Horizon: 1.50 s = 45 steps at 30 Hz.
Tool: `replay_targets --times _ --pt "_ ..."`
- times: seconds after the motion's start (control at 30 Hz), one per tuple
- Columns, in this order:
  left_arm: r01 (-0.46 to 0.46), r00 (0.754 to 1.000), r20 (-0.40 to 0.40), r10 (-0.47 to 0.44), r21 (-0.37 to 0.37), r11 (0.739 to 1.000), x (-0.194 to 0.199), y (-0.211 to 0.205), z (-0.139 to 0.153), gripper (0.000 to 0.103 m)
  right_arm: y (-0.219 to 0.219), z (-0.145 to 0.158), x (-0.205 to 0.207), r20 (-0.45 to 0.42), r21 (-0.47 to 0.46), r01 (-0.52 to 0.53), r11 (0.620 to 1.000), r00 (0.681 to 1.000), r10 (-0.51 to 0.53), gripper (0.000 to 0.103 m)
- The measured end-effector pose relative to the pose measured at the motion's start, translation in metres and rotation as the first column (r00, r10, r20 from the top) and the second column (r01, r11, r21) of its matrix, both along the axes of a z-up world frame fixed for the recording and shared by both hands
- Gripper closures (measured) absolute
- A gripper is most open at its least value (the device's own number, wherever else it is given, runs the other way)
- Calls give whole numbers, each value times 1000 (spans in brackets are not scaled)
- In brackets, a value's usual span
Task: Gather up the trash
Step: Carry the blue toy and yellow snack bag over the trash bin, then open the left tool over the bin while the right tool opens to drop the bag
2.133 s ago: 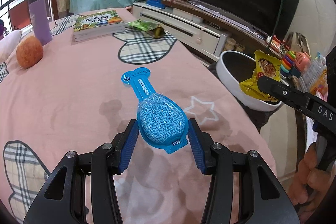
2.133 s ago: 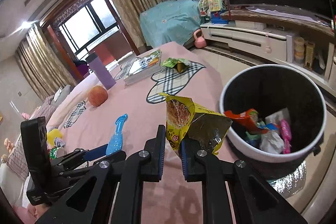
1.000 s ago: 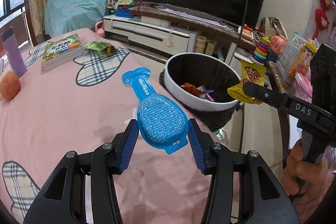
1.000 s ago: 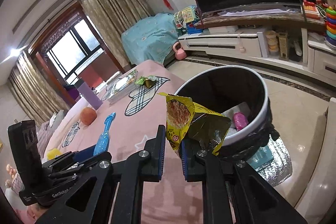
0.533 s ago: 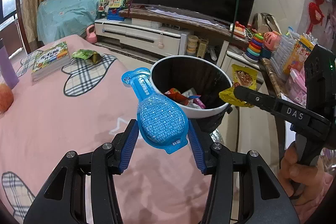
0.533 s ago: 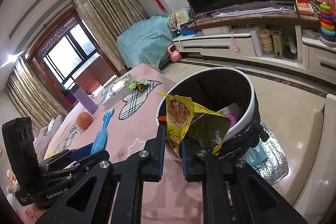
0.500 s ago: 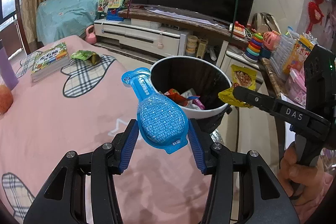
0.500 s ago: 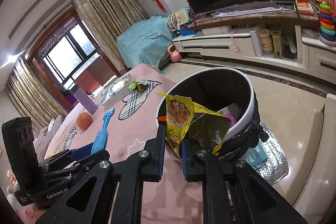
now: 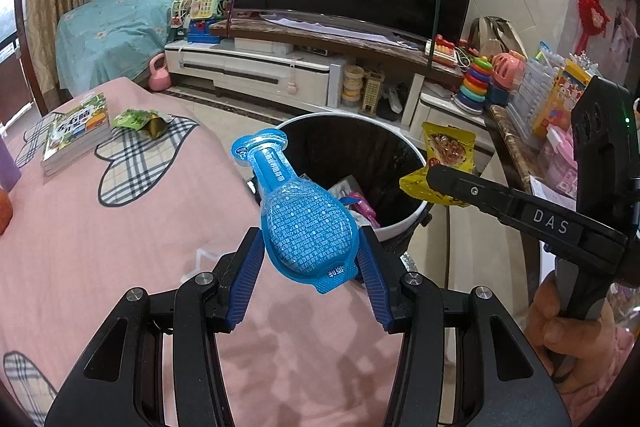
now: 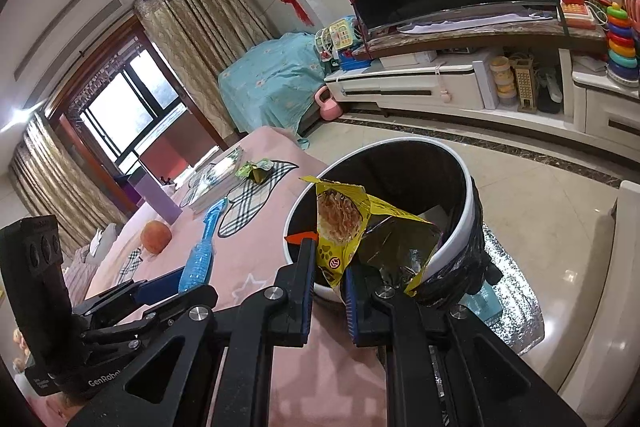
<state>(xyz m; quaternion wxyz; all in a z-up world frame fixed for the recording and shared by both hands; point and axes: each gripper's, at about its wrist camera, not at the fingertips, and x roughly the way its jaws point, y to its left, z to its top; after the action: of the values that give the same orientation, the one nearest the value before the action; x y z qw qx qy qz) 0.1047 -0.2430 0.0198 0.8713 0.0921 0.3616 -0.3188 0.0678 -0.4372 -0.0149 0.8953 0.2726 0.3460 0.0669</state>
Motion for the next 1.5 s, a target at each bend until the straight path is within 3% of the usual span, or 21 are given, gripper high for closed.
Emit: replay_targets --times 1.5 --pt "36 999 -43 -33 71 997 53 -63 -18 55 -17 -15 63 -101 2 -48 999 994 48 88"
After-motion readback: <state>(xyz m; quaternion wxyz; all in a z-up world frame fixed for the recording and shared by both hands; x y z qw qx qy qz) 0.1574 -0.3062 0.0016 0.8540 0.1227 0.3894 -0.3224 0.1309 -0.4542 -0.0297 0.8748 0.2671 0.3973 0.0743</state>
